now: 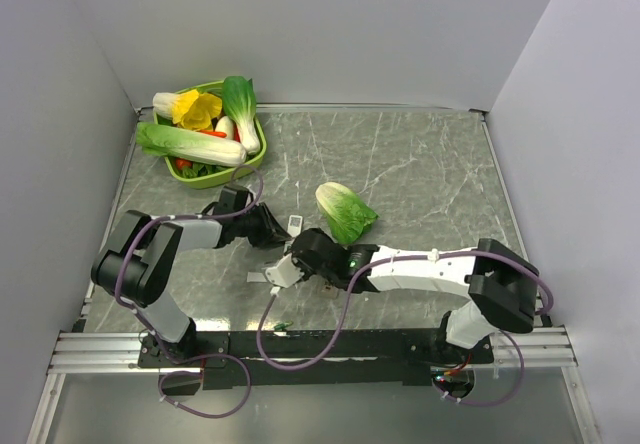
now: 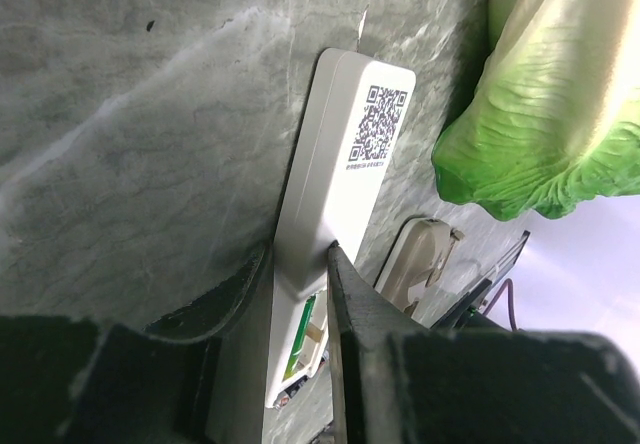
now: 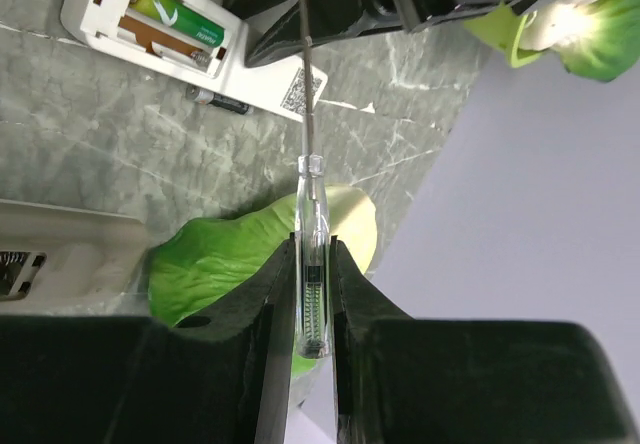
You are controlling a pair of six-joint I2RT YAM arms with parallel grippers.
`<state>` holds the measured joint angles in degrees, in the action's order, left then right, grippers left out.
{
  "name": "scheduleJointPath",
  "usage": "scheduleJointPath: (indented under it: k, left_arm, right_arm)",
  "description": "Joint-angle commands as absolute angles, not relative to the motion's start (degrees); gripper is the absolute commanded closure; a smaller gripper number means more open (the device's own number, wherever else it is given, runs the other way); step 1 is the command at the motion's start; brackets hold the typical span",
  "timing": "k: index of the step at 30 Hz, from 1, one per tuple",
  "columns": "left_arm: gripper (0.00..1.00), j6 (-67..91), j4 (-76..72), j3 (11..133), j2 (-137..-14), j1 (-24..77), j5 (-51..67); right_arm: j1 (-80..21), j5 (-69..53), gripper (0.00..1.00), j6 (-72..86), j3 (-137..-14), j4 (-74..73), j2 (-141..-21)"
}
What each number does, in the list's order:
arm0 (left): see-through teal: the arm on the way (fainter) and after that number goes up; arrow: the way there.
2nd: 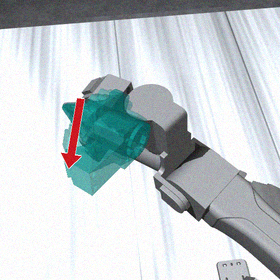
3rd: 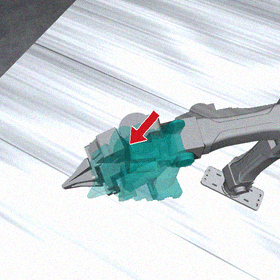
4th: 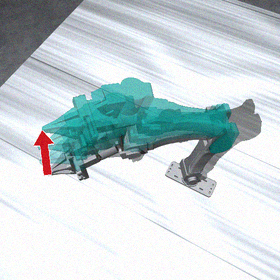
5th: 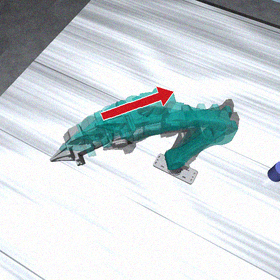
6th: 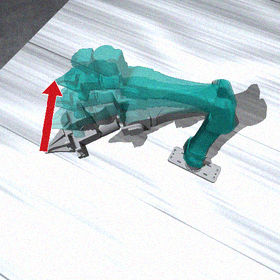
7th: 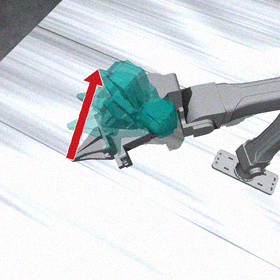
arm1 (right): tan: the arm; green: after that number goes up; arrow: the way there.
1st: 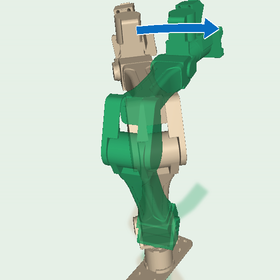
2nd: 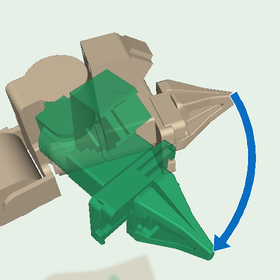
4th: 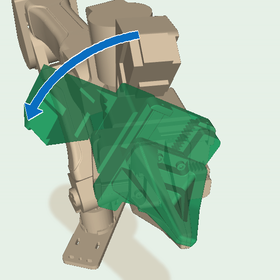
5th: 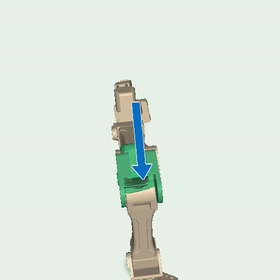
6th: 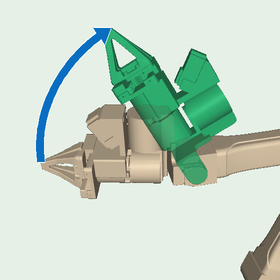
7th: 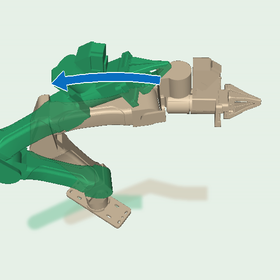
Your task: Unload the batteries from the remote control
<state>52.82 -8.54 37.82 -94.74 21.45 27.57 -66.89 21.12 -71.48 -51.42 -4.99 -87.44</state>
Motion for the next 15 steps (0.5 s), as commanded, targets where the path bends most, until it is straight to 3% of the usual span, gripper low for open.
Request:
scheduleJointPath:
  k: [1, 8, 15]
  left_arm:
    - [0.77, 51.9, -4.7, 38.9, -97.1, 24.6, 27.2]
    - [0.67, 51.7, -2.5, 41.3, -95.7, 24.8, 26.5]
    - [0.67, 51.8, -1.8, 42.0, -96.4, 25.6, 25.8]
  right_arm:
    - [-67.1, 19.7, 1.0, -70.4, -53.3, -6.8, -83.5]
    - [-67.4, 17.4, 1.0, -67.1, -52.2, -10.6, -79.7]
    - [-67.4, 16.7, 1.0, -66.3, -53.3, -16.3, -80.9]
